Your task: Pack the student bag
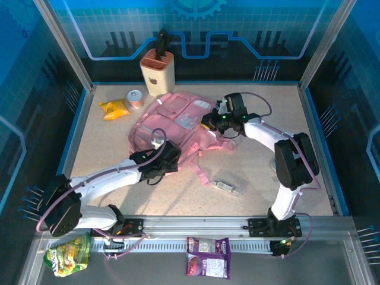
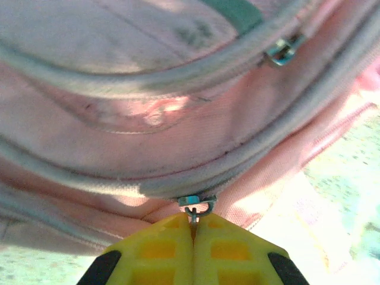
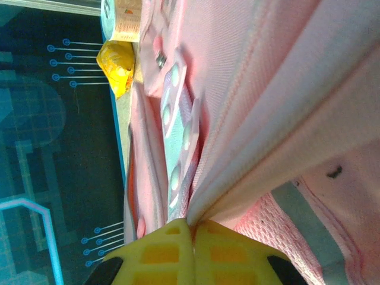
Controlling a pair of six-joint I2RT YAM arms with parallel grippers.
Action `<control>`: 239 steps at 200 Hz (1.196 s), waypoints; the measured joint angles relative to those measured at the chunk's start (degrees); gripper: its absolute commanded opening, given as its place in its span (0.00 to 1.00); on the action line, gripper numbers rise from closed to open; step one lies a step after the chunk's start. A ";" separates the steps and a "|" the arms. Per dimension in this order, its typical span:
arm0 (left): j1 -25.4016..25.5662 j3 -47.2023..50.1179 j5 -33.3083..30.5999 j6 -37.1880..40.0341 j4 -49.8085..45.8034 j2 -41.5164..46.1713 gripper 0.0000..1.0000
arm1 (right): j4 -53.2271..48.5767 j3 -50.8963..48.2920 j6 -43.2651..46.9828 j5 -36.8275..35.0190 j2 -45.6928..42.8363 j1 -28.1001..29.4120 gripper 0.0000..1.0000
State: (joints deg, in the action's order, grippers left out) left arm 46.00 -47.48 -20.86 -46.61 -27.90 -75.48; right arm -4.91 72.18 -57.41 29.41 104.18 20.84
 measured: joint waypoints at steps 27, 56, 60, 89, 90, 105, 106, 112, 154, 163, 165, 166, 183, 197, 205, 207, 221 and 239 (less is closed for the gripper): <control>2.54 -2.84 -0.35 -3.13 -0.44 -4.35 0.00 | -1.92 0.83 3.52 -1.64 0.20 -0.81 0.44; 2.71 -3.06 -0.96 -4.52 -1.31 -4.70 0.00 | -1.57 -5.70 4.07 -3.10 -5.27 -0.57 0.59; 2.71 -3.06 -0.98 -4.52 -1.29 -4.61 0.00 | -1.49 -7.04 4.07 -3.30 -6.51 -0.26 0.59; 2.71 -2.95 -0.90 -4.48 -0.96 -3.76 0.00 | -0.07 -13.38 1.49 -3.67 -12.20 4.63 0.57; 2.71 -2.95 -0.87 -4.50 -0.94 -3.72 0.00 | 0.00 -13.49 1.42 -3.67 -12.26 4.81 0.57; 2.71 -2.95 -0.24 -4.46 -0.42 -3.48 0.00 | 1.14 -15.47 -0.48 -4.55 -13.25 8.61 0.55; 2.71 -2.95 -0.24 -4.46 -0.39 -3.48 0.00 | 1.18 -15.61 -0.63 -4.74 -13.27 9.03 0.55; 2.73 -2.95 -0.07 -4.46 -0.28 -3.48 0.00 | 1.49 -16.04 -1.36 -5.29 -13.33 10.54 0.53; 2.93 -2.95 0.74 -4.44 -0.07 -3.48 0.00 | 4.68 -16.52 -6.14 -9.73 -12.20 15.91 0.49; 2.97 -2.95 0.92 -4.42 0.02 -3.48 0.00 | 5.25 -16.15 -6.73 -10.60 -10.95 16.39 0.45; 2.99 -2.95 0.94 -4.42 0.02 -3.48 0.00 | 5.42 -16.06 -6.69 -10.64 -10.69 16.50 0.43; 2.99 -2.95 0.98 -4.42 0.04 -3.48 0.00 | 5.49 -16.02 -6.75 -10.69 -10.56 16.57 0.42; 3.15 -2.95 1.22 -4.33 0.24 -3.48 0.00 | 6.56 -15.04 -7.93 -11.96 -7.63 17.29 0.29; 3.19 -2.95 1.22 -4.28 0.24 -3.48 0.00 | 7.13 -14.91 -8.26 -12.50 -6.29 17.49 0.21; 3.21 -2.95 1.27 -4.28 0.26 -3.48 0.00 | 7.08 -14.91 -7.93 -12.87 -6.16 17.53 0.13; 3.21 -2.95 1.27 -4.28 0.26 -3.48 0.00 | 7.08 -14.91 -8.31 -12.92 -6.16 17.53 0.12; 3.26 -2.95 1.25 -4.28 0.15 -3.48 0.00 | 6.91 -14.69 -7.89 -13.16 -6.19 17.51 0.02; 3.48 -2.93 1.22 -4.28 -0.39 -3.32 0.00 | 5.99 -14.80 -6.36 -13.38 -6.82 17.38 0.00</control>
State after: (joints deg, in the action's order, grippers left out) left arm 49.47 -50.41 -19.64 -50.89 -28.29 -78.81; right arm 1.08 57.39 -63.77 16.03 97.36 38.22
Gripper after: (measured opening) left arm 0.051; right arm 0.066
